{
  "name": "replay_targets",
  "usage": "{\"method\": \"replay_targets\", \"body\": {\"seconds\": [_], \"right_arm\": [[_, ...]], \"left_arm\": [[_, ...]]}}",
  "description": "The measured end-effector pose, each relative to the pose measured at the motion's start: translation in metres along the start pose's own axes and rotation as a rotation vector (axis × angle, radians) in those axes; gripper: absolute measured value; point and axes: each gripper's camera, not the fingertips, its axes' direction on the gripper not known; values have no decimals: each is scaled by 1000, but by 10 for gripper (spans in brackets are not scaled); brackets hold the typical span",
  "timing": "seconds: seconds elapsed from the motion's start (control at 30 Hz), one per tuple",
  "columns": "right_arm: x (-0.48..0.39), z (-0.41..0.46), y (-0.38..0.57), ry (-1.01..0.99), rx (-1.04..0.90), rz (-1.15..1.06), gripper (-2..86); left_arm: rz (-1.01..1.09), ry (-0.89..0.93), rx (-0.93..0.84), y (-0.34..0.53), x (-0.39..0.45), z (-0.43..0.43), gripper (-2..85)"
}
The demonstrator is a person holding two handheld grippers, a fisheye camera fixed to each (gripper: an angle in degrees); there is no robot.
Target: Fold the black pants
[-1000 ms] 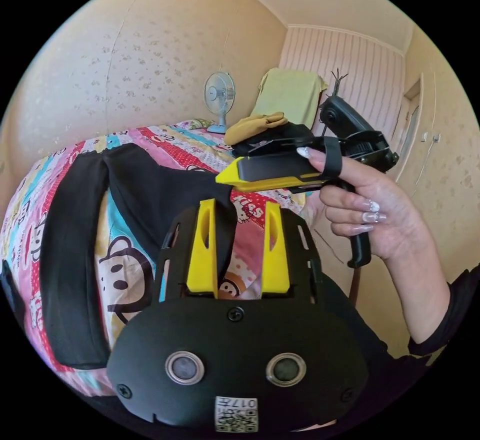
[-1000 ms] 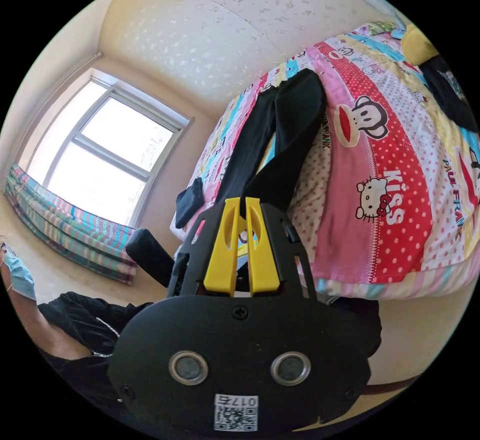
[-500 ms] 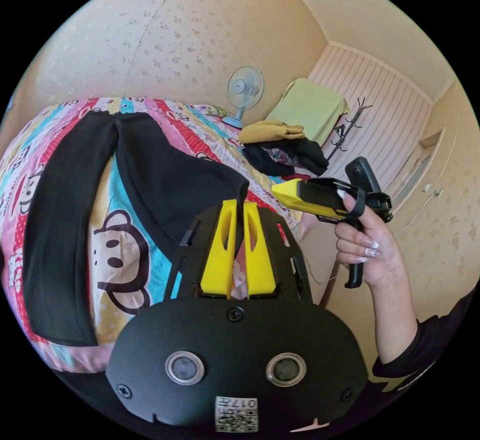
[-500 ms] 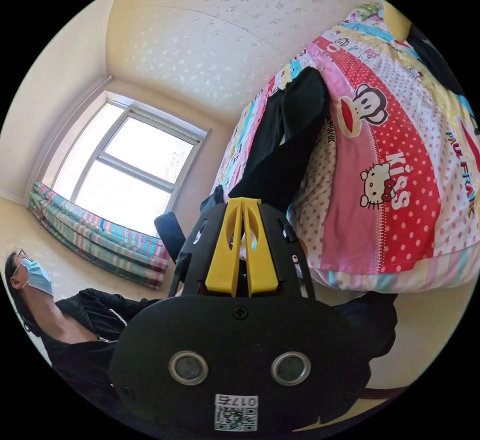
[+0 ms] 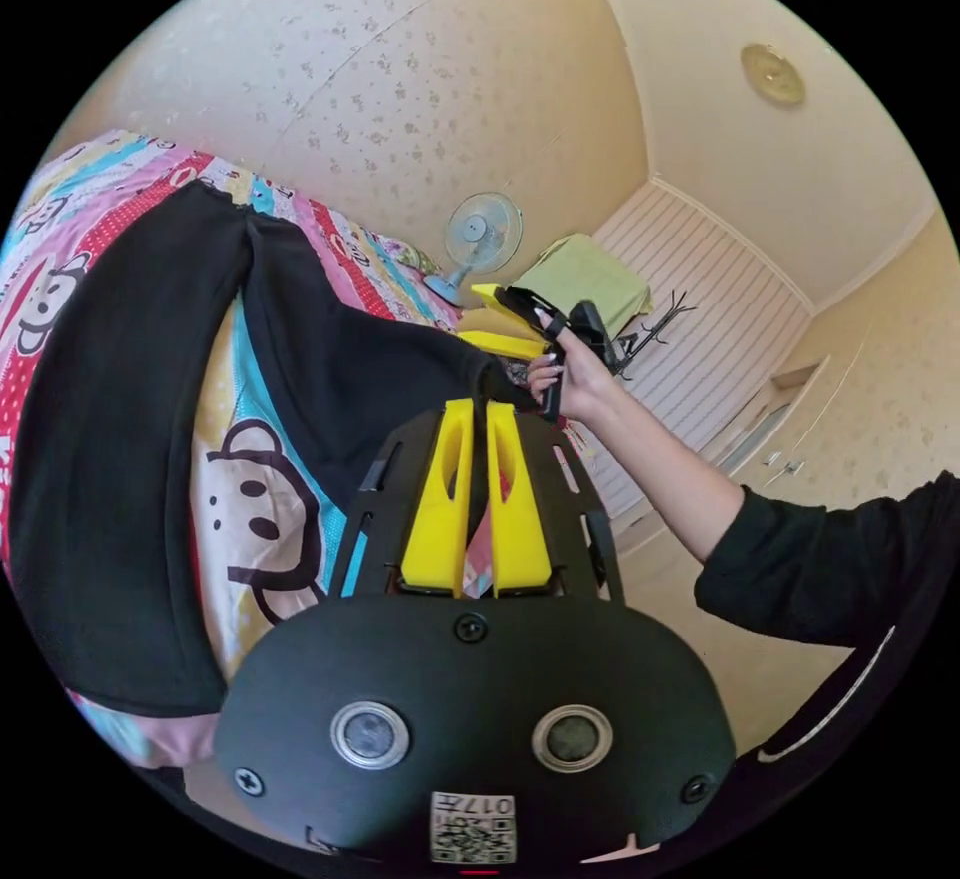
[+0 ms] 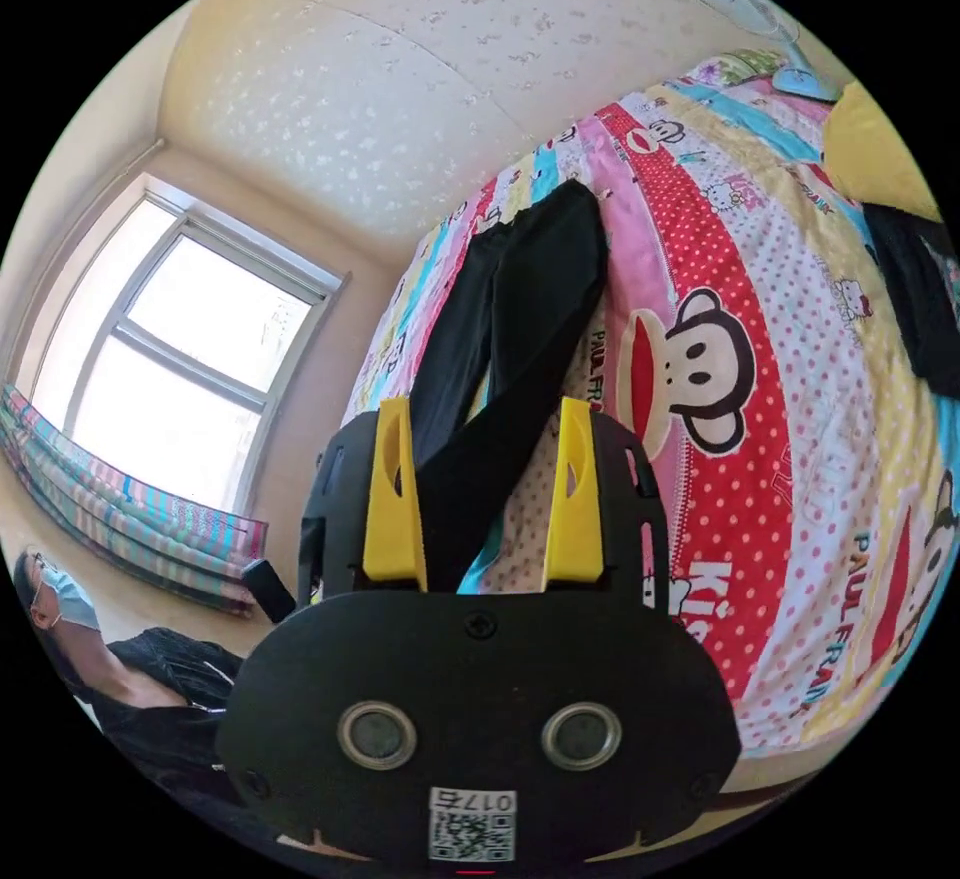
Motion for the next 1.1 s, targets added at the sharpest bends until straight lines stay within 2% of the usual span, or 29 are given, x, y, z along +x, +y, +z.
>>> {"method": "replay_targets", "body": {"seconds": [0.07, 0.17, 0.33, 0.47, 0.67, 0.8, 0.9, 1.03, 1.1], "right_arm": [[27, 47, -36, -4, -157, -43, 165], [79, 94, -64, -80, -257, 14, 165], [139, 101, -95, -187, -21, 80, 178], [208, 99, -112, -294, 113, 238, 183], [294, 98, -120, -386, 260, 380, 184], [318, 128, -138, -401, 251, 381, 182], [319, 165, -172, -331, 207, 327, 174], [309, 234, -212, -89, 61, 235, 153], [306, 257, -219, 7, 52, 197, 136]], "left_arm": [[29, -2, -1, 0, -5, -5, 7], [44, 3, -4, 0, -13, -11, 7], [23, 46, 32, -7, -32, -28, 8], [41, 80, 76, -14, -42, -43, 9], [-16, 137, 176, -1, -70, -61, 10], [-66, 191, 201, 4, -95, -68, 7], [-70, 210, 204, 3, -109, -74, 6], [-99, 237, 243, 5, -126, -82, 5], [-114, 256, 261, 3, -139, -86, 6]]}}
